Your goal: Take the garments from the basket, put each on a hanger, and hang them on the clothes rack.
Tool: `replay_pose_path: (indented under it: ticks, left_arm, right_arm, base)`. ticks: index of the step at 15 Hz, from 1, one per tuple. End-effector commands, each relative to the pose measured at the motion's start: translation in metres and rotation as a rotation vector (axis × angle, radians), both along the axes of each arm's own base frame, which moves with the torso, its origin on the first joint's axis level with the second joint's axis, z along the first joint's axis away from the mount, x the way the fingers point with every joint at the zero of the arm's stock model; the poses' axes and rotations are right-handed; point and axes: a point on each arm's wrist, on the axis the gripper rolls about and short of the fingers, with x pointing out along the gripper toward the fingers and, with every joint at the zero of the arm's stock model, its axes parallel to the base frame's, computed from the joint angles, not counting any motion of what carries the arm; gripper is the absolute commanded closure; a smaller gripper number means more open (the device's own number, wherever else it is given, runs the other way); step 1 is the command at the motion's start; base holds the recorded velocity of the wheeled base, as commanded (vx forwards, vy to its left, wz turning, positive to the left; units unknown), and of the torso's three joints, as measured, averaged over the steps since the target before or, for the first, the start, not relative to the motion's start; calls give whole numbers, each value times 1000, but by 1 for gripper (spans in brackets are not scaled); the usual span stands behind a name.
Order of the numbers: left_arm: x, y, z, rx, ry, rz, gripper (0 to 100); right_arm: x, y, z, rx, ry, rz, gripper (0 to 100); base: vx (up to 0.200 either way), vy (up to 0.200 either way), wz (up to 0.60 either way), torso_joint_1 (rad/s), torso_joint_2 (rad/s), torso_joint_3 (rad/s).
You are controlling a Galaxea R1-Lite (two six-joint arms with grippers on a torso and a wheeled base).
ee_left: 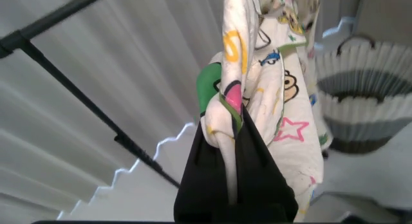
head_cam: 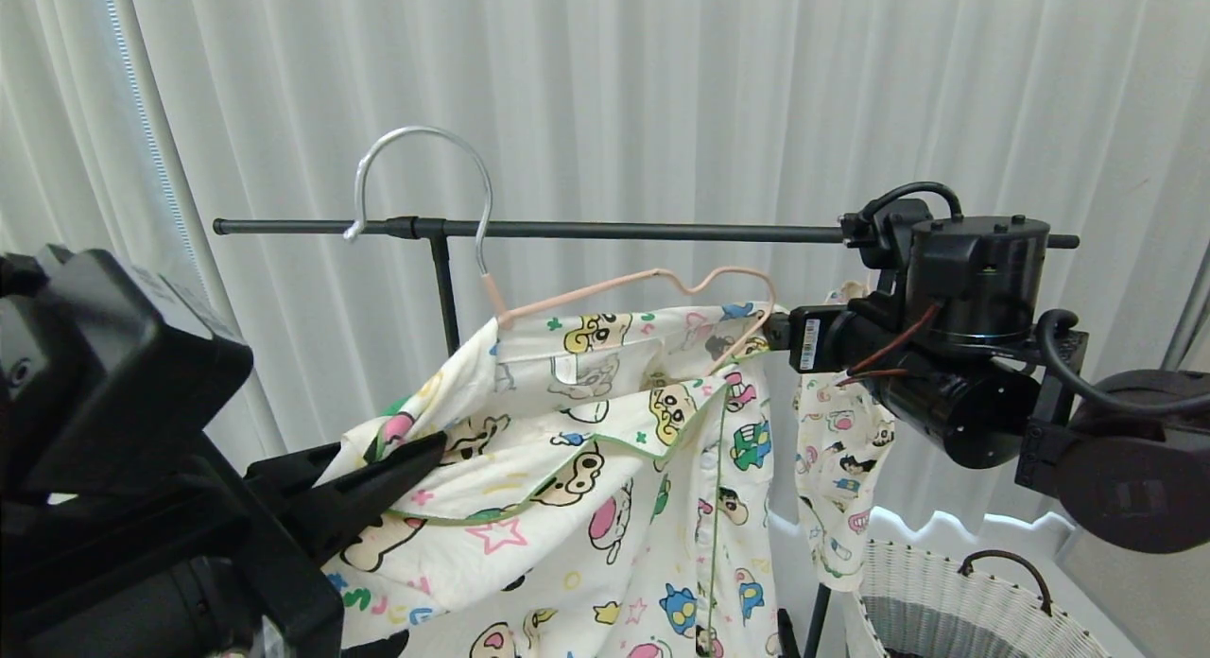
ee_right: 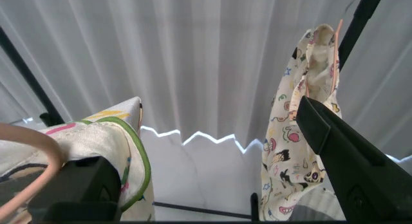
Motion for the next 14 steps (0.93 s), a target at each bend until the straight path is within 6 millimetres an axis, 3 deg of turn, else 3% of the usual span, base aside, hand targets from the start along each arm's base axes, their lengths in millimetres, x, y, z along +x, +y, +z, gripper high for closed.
replay_pose_path:
  ticks: [1,10,12,14]
  left_arm:
    - [-1,1,1,-9,-8,0,100]
    - [-1,10,-15,38,11,28,100]
    - [0,9,-24,76,27,30,100]
    - [9,13,-44,187,43,146,100]
  right_arm:
    - [0,-1,0,1,-1,-3,0]
    - [9,-14,7,-2,-17,0,0]
    - [9,-13,9,-36,-29,20,0]
    - [5,-13,15,-47,-47,40,0]
  base:
    - [0,0,0,0,0,0]
    - [0,0,0,0,0,0]
    - [0,0,0,0,0,0]
    - [0,0,0,0,0,0]
